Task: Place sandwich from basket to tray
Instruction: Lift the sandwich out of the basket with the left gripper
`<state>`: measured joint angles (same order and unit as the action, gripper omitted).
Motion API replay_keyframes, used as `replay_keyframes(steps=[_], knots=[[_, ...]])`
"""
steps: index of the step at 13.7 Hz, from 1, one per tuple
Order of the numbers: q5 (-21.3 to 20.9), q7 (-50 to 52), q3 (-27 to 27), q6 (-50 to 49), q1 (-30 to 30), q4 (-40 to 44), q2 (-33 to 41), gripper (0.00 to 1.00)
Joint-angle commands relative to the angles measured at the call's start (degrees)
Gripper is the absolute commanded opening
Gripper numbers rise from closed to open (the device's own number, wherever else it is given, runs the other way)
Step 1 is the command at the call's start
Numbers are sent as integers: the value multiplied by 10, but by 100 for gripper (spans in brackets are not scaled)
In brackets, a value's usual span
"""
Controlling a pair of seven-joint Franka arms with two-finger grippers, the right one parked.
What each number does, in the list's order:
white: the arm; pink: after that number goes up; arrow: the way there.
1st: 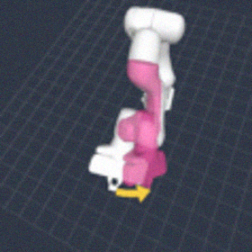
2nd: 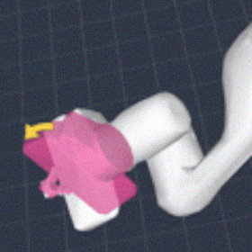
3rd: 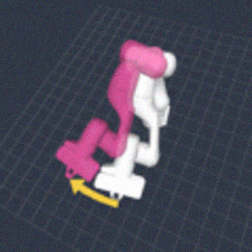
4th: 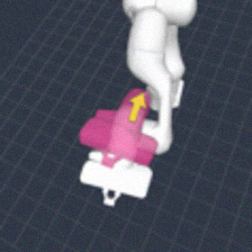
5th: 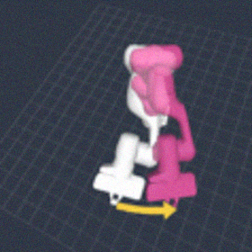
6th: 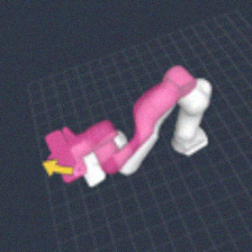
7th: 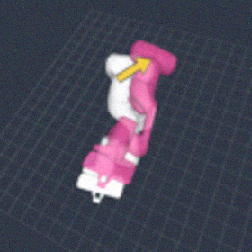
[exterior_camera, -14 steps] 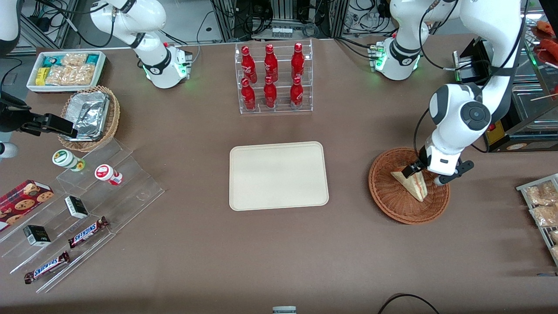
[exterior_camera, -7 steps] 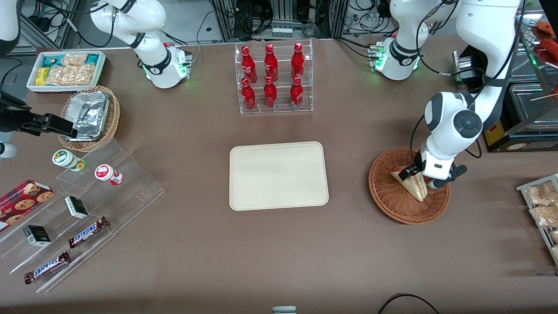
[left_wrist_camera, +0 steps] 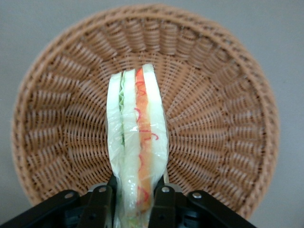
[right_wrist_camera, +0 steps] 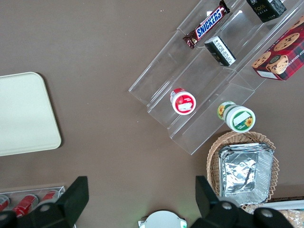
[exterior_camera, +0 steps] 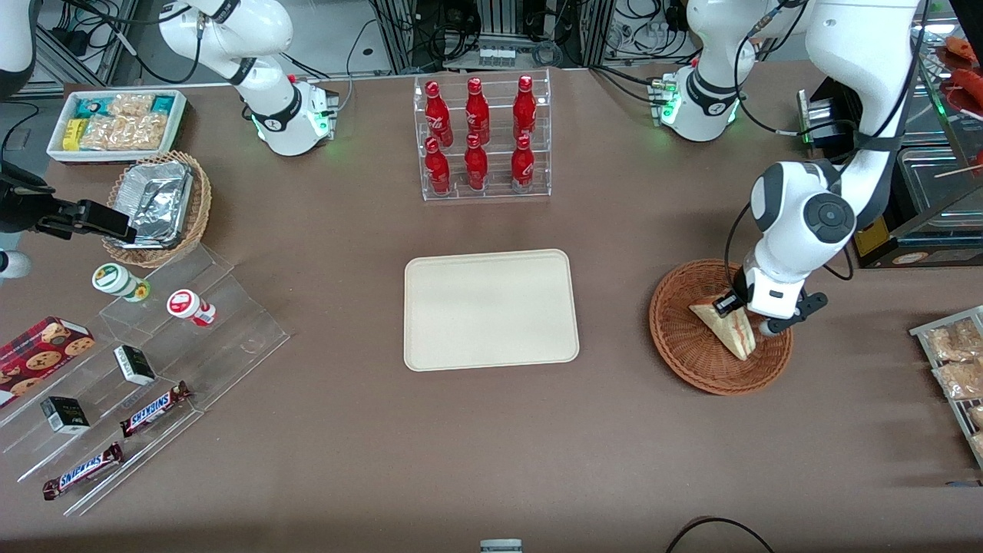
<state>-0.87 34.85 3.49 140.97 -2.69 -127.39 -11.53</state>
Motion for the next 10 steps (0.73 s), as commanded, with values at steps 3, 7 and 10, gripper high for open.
replay_keyframes(steps=[3, 7, 10], knots=[[-4, 7, 8, -244, -20, 205, 14, 0], [-1, 15, 10, -278, -90, 287, 9, 0], [-1, 25, 11, -279, -161, 306, -10, 0]])
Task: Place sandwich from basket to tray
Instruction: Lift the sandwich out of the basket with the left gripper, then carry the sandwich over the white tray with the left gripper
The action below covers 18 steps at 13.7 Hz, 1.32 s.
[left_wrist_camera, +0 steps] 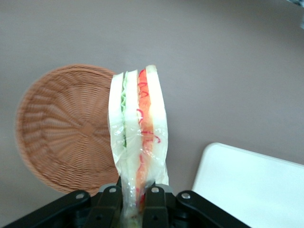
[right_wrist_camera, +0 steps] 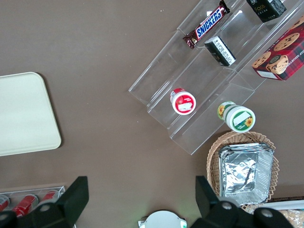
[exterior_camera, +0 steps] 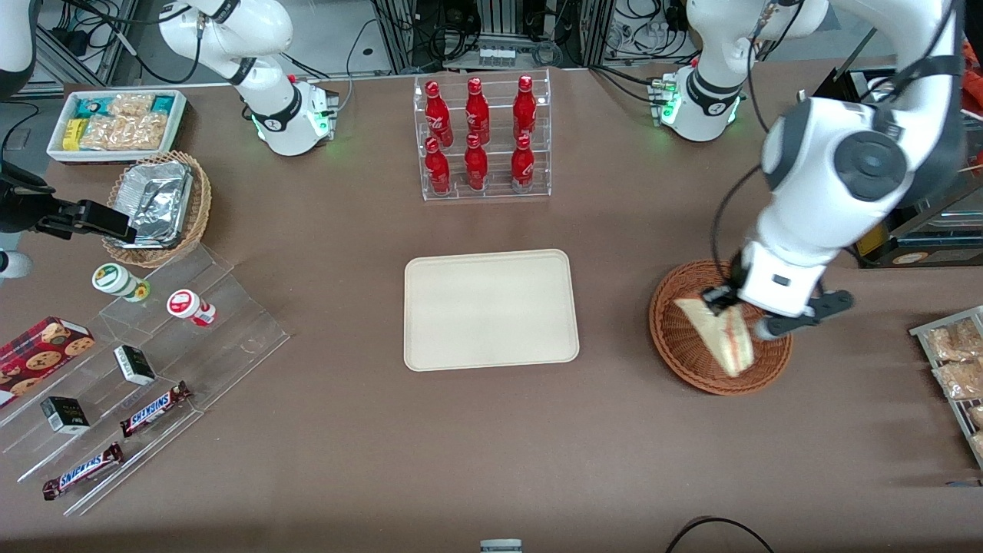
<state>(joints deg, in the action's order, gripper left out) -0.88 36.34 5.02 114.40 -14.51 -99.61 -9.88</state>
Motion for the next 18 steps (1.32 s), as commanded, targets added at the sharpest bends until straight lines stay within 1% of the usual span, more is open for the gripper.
replay_keyframes(steps=[1, 3, 7, 10, 16, 18], knots=[[-1, 11, -5, -8, -66, 32, -39, 0], [-1, 14, -5, -9, -109, 64, -83, 0], [-1, 15, -5, -10, -175, 126, -162, 0], [-1, 15, -5, -4, -219, 137, -199, 0], [-3, 35, -6, 62, -276, 149, -259, 0], [-2, 57, -6, 86, -283, 150, -276, 0]])
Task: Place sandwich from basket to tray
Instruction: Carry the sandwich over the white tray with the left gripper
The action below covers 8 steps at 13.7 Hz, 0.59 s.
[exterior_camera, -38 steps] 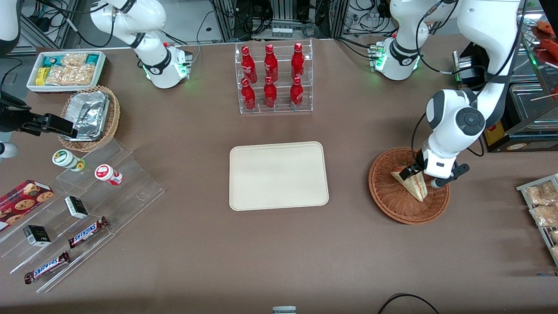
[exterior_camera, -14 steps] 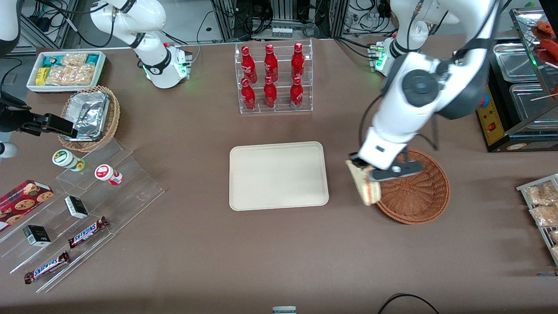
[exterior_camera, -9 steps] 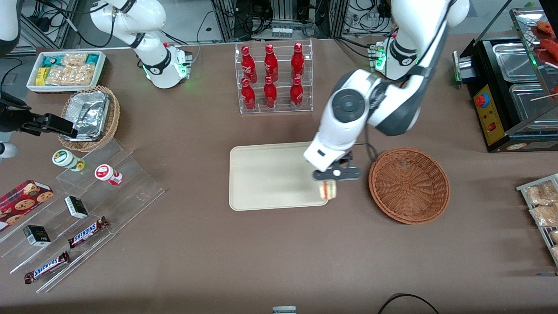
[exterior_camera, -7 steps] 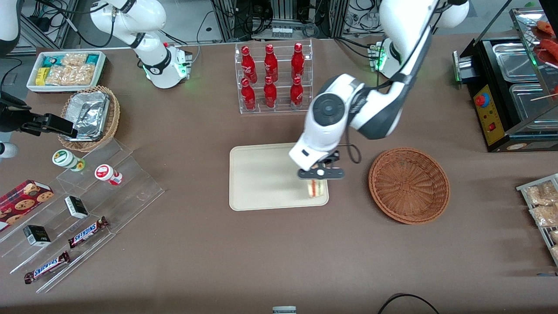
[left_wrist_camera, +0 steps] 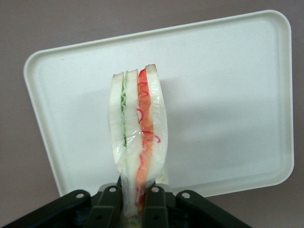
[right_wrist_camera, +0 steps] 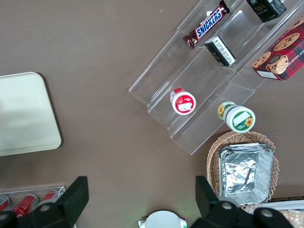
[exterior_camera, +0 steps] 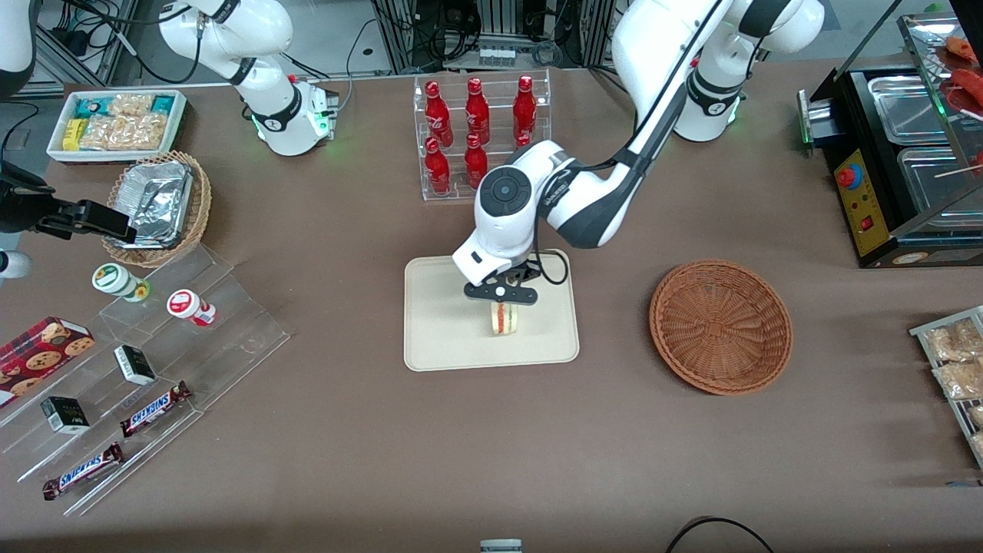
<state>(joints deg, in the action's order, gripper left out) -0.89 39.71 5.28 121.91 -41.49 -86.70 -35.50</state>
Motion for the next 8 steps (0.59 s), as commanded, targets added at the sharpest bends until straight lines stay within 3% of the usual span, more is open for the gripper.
replay_keyframes(steps=[1, 8], knots=[[-3, 24, -9, 20, -19, 21, -27, 0], [-3, 26, -10, 52, -38, 22, -60, 0]])
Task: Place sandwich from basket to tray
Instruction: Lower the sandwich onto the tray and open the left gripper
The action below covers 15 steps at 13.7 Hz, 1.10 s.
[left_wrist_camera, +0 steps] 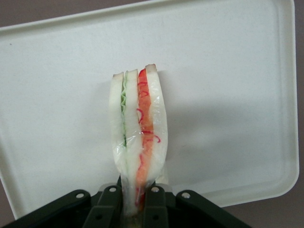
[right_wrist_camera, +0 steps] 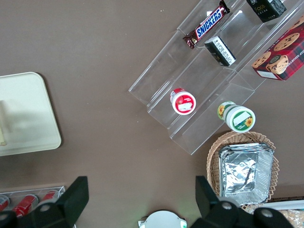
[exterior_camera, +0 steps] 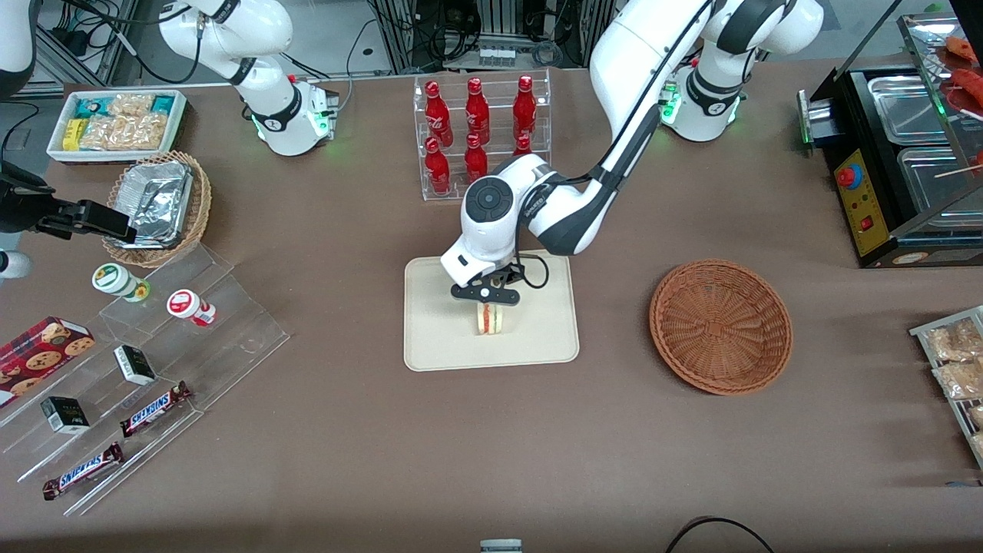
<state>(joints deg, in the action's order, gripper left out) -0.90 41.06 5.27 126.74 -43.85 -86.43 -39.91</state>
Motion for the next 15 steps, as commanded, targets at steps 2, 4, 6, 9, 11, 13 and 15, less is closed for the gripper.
replay_keyframes(steps=[2, 4, 6, 9, 11, 13, 15], knots=[[-4, 12, -10, 4, -19, 19, -17, 0], [-4, 12, -10, 4, -19, 18, -18, 0], [-5, 12, -10, 4, -19, 19, -25, 19], [-7, 12, -11, 4, -19, 18, -25, 99], [-6, 13, -11, 1, -16, 19, -19, 99], [-5, 13, -12, -2, -13, 19, -11, 99], [-6, 24, -16, -13, -10, 19, 11, 99]])
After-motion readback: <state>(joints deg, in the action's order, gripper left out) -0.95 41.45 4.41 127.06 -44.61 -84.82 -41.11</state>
